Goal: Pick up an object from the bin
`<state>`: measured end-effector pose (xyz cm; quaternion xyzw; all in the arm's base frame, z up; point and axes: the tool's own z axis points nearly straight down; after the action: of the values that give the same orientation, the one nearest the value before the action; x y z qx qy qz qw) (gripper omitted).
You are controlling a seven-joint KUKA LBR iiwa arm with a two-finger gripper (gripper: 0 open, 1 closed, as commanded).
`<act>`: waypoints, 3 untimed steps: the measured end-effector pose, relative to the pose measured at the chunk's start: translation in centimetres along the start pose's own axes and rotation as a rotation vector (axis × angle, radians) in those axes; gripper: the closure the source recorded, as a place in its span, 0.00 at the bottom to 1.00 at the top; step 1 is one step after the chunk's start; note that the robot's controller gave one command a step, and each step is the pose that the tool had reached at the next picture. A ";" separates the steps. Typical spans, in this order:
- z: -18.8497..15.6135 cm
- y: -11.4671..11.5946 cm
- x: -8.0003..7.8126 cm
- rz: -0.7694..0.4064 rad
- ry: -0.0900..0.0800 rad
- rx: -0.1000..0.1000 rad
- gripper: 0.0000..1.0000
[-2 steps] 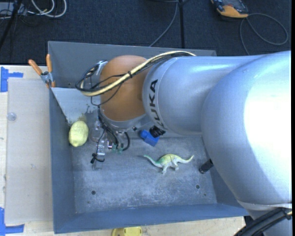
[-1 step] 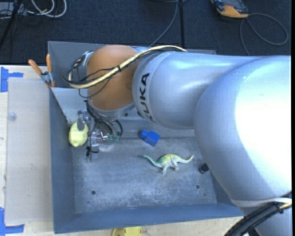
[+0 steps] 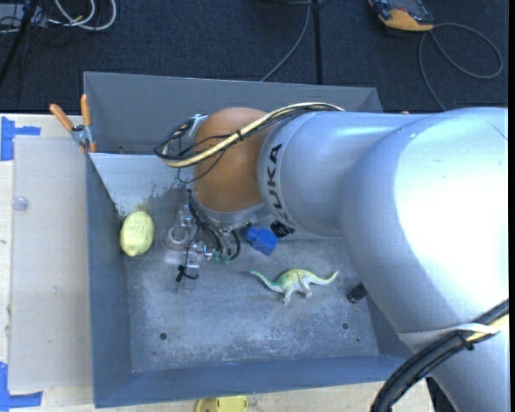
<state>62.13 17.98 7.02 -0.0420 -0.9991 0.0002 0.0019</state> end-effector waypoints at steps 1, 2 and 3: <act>-0.6 0.0 -0.5 -0.145 -0.024 -0.009 1.00; -0.6 0.0 -0.5 -0.143 -0.024 -0.009 1.00; -2.3 0.0 -0.6 -0.139 -0.027 -0.010 1.00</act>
Offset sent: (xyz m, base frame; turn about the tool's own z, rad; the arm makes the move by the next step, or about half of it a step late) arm 0.0000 0.0000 0.0000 0.0000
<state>62.75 17.93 9.34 0.0274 -0.9995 -0.0046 -0.0115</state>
